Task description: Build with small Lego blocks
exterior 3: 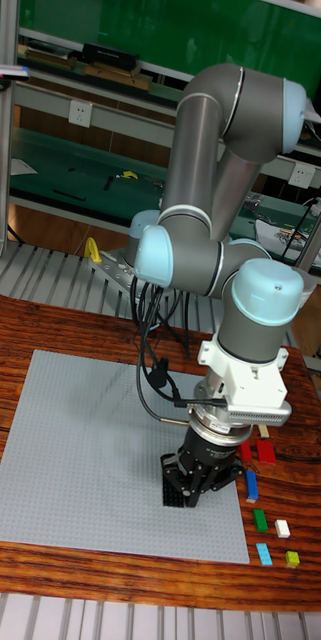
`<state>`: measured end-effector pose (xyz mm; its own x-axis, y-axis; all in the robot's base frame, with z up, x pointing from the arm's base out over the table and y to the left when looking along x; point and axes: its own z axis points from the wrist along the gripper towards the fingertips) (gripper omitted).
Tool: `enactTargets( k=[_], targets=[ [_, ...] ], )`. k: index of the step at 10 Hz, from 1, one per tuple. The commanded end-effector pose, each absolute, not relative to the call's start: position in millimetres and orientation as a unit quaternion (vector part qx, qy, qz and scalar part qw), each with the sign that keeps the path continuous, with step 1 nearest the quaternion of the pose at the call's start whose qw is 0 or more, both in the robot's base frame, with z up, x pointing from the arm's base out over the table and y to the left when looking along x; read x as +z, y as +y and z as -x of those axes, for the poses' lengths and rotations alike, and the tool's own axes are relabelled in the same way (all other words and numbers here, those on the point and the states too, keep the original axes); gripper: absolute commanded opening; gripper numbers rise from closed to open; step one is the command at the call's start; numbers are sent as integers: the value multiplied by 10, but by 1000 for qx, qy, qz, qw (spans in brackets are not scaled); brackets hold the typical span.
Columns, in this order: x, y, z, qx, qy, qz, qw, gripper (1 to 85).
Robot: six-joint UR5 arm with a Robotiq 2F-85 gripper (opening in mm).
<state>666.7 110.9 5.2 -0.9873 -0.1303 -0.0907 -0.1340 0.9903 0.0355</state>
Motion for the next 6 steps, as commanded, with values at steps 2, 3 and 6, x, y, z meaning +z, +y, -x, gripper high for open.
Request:
enactTargets(
  k=[2, 3, 6],
  targets=[
    [110, 1148, -6644, 24, 997, 59, 41, 13],
    [130, 1148, -6630, 23, 997, 59, 40, 13],
    [173, 1112, -6640, 15, 996, 73, 44, 13]
  ],
)
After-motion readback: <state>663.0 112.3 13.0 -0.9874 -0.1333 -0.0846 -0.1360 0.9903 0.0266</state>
